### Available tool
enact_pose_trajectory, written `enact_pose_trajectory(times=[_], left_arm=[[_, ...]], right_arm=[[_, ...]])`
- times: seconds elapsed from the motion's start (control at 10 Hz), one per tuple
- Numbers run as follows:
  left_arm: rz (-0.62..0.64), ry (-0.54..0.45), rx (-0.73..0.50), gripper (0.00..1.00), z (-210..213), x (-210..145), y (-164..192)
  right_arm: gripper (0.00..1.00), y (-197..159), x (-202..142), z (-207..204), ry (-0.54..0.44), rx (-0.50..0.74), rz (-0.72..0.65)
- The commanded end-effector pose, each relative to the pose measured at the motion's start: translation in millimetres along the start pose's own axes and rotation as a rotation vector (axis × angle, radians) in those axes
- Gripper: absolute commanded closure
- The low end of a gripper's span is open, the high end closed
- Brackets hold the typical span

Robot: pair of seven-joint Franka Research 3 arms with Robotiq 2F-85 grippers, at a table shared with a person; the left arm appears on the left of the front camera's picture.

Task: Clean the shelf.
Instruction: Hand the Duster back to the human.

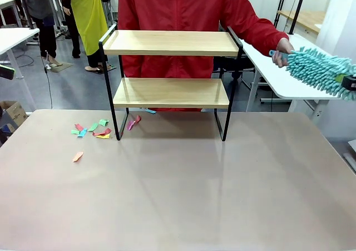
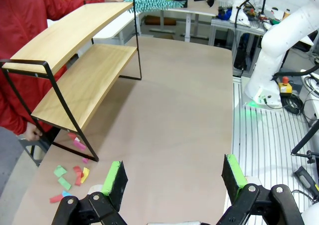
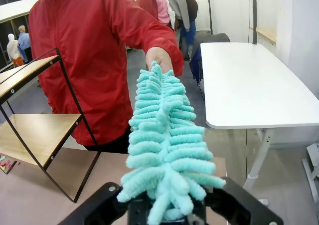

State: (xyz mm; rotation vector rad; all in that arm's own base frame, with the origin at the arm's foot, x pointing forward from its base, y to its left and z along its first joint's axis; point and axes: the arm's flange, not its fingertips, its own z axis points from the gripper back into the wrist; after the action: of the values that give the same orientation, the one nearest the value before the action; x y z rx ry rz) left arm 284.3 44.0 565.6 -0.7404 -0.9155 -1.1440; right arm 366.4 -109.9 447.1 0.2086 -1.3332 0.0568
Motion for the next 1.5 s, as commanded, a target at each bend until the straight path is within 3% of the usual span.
enact_pose_trajectory(times=[0.0, 0.3, 0.6, 0.7, 1.0, 1.3, 1.4], left_arm=[[-0.018, -0.024, -0.003, 0.00, -2, 1, 1], [-0.018, -0.024, -0.003, 0.00, -2, 1, 1], [-0.018, -0.024, -0.003, 0.00, -2, 1, 1], [-0.018, -0.024, -0.003, 0.00, -2, 1, 1], [-0.018, -0.024, -0.003, 0.00, -2, 1, 1], [-0.018, -0.024, -0.003, 0.00, -2, 1, 1], [-0.018, -0.024, -0.003, 0.00, -2, 1, 1]], right_arm=[[0.00, 1, 10, -1, -0.002, -0.006, -0.010], [0.03, 3, 33, 9, -0.002, 0.034, -0.050], [0.00, -6, 105, 34, -0.108, 0.036, -0.111], [0.00, -17, 146, 47, -0.175, 0.024, -0.190], [0.00, -63, 216, 79, -0.292, 0.002, -0.420], [0.00, -103, 230, 85, -0.310, -0.027, -0.574], [0.00, -84, 225, 96, -0.336, -0.023, -0.472]])
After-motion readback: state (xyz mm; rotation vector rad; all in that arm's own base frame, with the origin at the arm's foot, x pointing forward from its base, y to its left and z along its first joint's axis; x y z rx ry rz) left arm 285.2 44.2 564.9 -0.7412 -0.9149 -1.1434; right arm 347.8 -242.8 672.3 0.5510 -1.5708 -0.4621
